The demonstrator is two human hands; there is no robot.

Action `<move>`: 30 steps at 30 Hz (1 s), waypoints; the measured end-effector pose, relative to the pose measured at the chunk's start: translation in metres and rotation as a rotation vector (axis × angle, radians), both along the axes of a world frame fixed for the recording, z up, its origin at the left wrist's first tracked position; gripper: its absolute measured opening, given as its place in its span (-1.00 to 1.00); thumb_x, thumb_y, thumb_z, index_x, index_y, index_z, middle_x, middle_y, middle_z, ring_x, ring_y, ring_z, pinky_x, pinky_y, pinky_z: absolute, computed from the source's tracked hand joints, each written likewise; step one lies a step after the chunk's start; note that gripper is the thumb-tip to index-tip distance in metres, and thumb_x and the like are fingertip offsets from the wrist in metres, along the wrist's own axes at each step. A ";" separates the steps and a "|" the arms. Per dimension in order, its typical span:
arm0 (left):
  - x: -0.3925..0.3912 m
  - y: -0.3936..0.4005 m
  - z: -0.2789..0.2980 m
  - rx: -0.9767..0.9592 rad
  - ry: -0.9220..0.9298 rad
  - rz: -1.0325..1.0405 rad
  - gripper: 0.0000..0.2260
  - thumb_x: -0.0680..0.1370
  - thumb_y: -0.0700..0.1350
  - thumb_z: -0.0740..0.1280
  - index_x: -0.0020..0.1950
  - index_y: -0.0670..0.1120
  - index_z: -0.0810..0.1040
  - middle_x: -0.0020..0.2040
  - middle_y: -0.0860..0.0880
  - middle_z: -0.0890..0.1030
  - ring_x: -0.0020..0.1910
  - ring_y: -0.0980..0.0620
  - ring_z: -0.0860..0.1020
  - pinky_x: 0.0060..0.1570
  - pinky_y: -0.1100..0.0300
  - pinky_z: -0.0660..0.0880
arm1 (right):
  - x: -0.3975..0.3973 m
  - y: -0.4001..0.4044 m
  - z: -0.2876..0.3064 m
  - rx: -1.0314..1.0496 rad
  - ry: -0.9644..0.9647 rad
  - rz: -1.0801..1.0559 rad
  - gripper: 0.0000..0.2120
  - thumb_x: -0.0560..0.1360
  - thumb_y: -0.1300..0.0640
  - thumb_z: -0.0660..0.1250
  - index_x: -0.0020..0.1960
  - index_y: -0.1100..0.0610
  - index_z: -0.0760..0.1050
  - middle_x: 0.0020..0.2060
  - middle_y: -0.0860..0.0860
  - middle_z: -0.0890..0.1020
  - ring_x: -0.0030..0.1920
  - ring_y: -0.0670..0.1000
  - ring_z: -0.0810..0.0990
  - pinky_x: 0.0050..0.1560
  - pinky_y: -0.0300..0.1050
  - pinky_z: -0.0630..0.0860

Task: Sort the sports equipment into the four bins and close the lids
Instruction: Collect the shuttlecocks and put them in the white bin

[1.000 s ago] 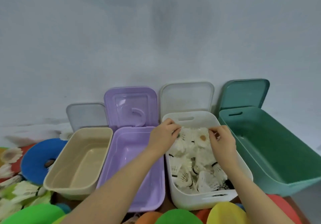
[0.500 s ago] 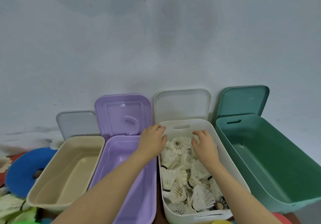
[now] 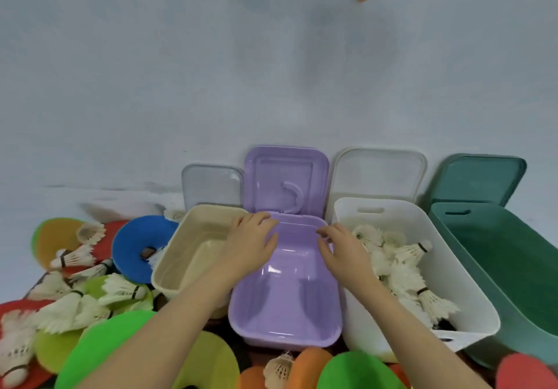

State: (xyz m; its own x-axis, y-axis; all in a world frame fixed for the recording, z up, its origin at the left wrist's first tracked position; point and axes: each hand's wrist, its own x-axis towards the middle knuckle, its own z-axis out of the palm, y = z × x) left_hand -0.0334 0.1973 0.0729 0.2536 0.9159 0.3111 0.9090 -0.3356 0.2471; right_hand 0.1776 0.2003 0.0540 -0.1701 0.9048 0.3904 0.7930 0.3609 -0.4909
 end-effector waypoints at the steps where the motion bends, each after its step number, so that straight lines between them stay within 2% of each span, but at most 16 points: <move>1: -0.016 -0.007 0.002 -0.010 0.001 0.011 -0.41 0.42 0.15 -0.10 0.20 -0.04 0.56 0.19 -0.02 0.55 0.16 -0.05 0.51 0.13 0.05 0.29 | -0.016 -0.003 0.000 -0.002 -0.003 0.020 -0.83 0.51 0.22 0.27 0.06 0.16 0.57 -0.06 0.02 0.59 -0.03 0.05 0.56 -0.14 -0.16 0.39; 2: -0.034 -0.014 0.002 -0.022 0.011 0.033 -0.34 0.39 0.17 -0.16 0.26 -0.01 0.51 0.26 0.01 0.50 0.24 -0.02 0.45 0.17 0.10 0.22 | -0.033 -0.005 -0.001 -0.002 -0.006 0.037 -0.84 0.51 0.22 0.27 0.05 0.16 0.57 -0.06 0.02 0.60 -0.03 0.05 0.56 -0.12 -0.17 0.39; 4: -0.071 -0.025 -0.001 -0.046 0.011 0.067 -0.31 0.37 0.19 -0.19 0.29 0.00 0.48 0.29 0.02 0.47 0.26 -0.02 0.41 0.16 0.13 0.17 | -0.068 -0.012 -0.001 -0.010 0.006 0.057 -0.83 0.51 0.20 0.26 0.05 0.14 0.57 -0.04 0.00 0.60 -0.03 0.04 0.57 -0.09 -0.12 0.46; 7: -0.127 -0.035 -0.007 -0.021 -0.026 0.095 -0.44 0.44 0.15 -0.06 0.21 -0.03 0.55 0.21 -0.02 0.54 0.18 -0.10 0.47 0.09 0.05 0.20 | -0.122 -0.020 0.002 -0.058 0.024 0.064 -0.83 0.53 0.17 0.26 0.08 0.12 0.57 -0.02 -0.01 0.58 -0.02 0.00 0.55 -0.09 -0.11 0.46; 11: -0.198 -0.050 -0.022 -0.054 -0.005 0.158 -0.68 0.59 0.02 0.14 0.31 0.02 0.47 0.31 0.05 0.43 0.29 -0.01 0.35 0.17 0.09 0.12 | -0.190 -0.025 -0.003 -0.048 -0.001 0.153 -0.86 0.49 0.19 0.29 0.00 0.17 0.59 -0.14 0.05 0.59 -0.10 0.09 0.57 -0.12 -0.05 0.46; 16: -0.276 -0.066 -0.045 -0.108 -0.033 0.244 -0.71 0.60 0.00 0.17 0.30 0.06 0.46 0.30 0.09 0.42 0.29 0.02 0.31 0.14 0.12 0.08 | -0.265 -0.035 -0.017 -0.064 0.006 0.240 -0.86 0.48 0.20 0.32 0.02 0.14 0.59 -0.15 -0.01 0.58 -0.12 -0.01 0.55 -0.07 -0.09 0.46; 19: -0.318 -0.080 -0.060 -0.151 -0.022 0.295 -0.69 0.59 0.03 0.17 0.33 0.07 0.44 0.31 0.10 0.42 0.31 0.02 0.30 0.18 0.12 0.06 | -0.304 -0.038 -0.023 -0.096 -0.033 0.309 -0.82 0.52 0.15 0.29 0.09 0.10 0.58 -0.06 -0.01 0.60 -0.04 -0.03 0.54 -0.02 -0.19 0.41; 23: -0.367 -0.093 -0.077 -0.220 -0.019 0.329 -0.70 0.59 0.05 0.18 0.29 0.06 0.47 0.25 0.06 0.48 0.26 -0.02 0.35 0.20 0.04 0.14 | -0.355 -0.035 -0.036 -0.182 -0.212 0.441 -0.71 0.56 0.10 0.23 0.27 0.07 0.48 0.12 0.00 0.53 0.14 0.02 0.46 0.14 -0.08 0.39; 26: -0.386 -0.099 -0.088 -0.337 0.042 0.316 -0.66 0.60 0.11 0.12 0.35 0.10 0.39 0.27 0.06 0.46 0.26 -0.01 0.36 0.22 0.03 0.15 | -0.386 -0.029 -0.056 -0.243 -0.447 0.485 -0.60 0.57 0.02 0.19 0.40 -0.03 0.32 0.28 0.02 0.42 0.28 0.09 0.34 0.29 0.02 0.26; 28: -0.390 -0.104 -0.097 -0.405 0.076 0.292 -0.61 0.59 0.14 0.09 0.40 0.10 0.32 0.31 0.06 0.42 0.30 -0.02 0.33 0.25 0.01 0.15 | -0.399 -0.026 -0.068 -0.303 -0.580 0.488 -0.57 0.57 0.01 0.16 0.43 -0.05 0.25 0.33 0.03 0.34 0.32 0.14 0.27 0.34 0.07 0.15; 30: -0.393 -0.107 -0.105 -0.452 0.077 0.287 -0.58 0.59 0.16 0.07 0.43 0.09 0.27 0.33 0.03 0.40 0.32 -0.03 0.33 0.26 0.02 0.14 | -0.407 -0.025 -0.078 -0.259 -0.689 0.501 -0.62 0.57 0.08 0.16 0.38 -0.01 0.30 0.29 0.04 0.37 0.28 0.14 0.31 0.32 0.04 0.12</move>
State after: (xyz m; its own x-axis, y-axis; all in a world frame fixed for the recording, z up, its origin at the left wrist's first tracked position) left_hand -0.4260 0.0908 -0.0320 -0.0197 0.9900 -0.1400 0.9698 0.0530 0.2383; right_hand -0.2290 0.1752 -0.0238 -0.6911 0.7066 -0.1516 0.7210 0.6886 -0.0774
